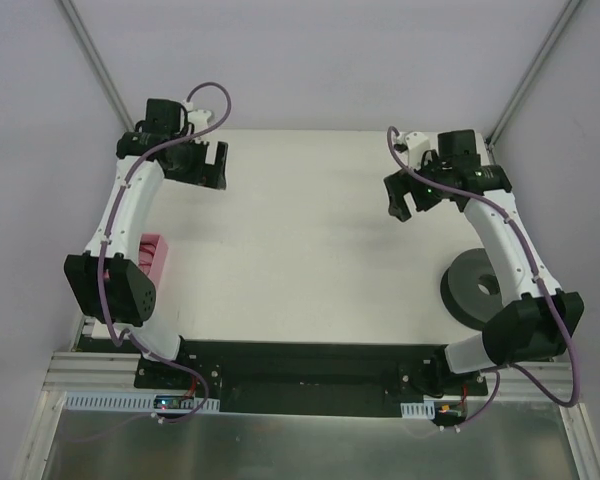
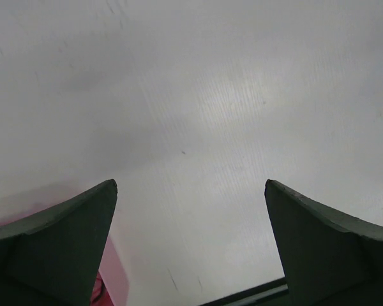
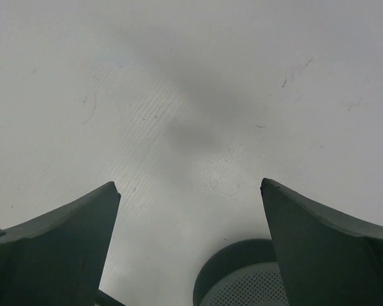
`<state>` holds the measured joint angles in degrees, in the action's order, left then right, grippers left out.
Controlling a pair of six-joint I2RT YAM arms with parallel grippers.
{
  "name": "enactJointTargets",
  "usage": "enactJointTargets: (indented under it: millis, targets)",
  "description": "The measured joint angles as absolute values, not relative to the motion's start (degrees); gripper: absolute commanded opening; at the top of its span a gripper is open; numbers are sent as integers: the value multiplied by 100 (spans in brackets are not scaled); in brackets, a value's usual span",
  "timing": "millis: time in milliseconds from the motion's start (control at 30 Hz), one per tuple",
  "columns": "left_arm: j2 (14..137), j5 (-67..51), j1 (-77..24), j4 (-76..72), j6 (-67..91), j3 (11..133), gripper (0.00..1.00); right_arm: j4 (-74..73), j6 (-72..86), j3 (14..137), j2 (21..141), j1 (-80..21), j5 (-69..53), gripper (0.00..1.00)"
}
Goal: Wrap the cables
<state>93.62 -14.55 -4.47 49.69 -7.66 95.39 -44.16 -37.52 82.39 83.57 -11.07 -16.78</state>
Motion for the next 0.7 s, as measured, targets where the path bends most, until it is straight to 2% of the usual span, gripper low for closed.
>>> enactJointTargets:
  millis: [233, 367, 700]
  targets:
    - [9367, -1538, -447, 4519, -1002, 10868, 99, -4797, -3861, 9275, 8265, -1063, -1820, 96]
    - [9411, -1962, -447, 4283, -1007, 11601, 99, -5070, -4233, 9710, 8228, -1057, -1778, 96]
    - [9719, -2571, -451, 3879, -969, 11911, 99, -6628, -5669, 9115, 8138, 281, -1481, 96]
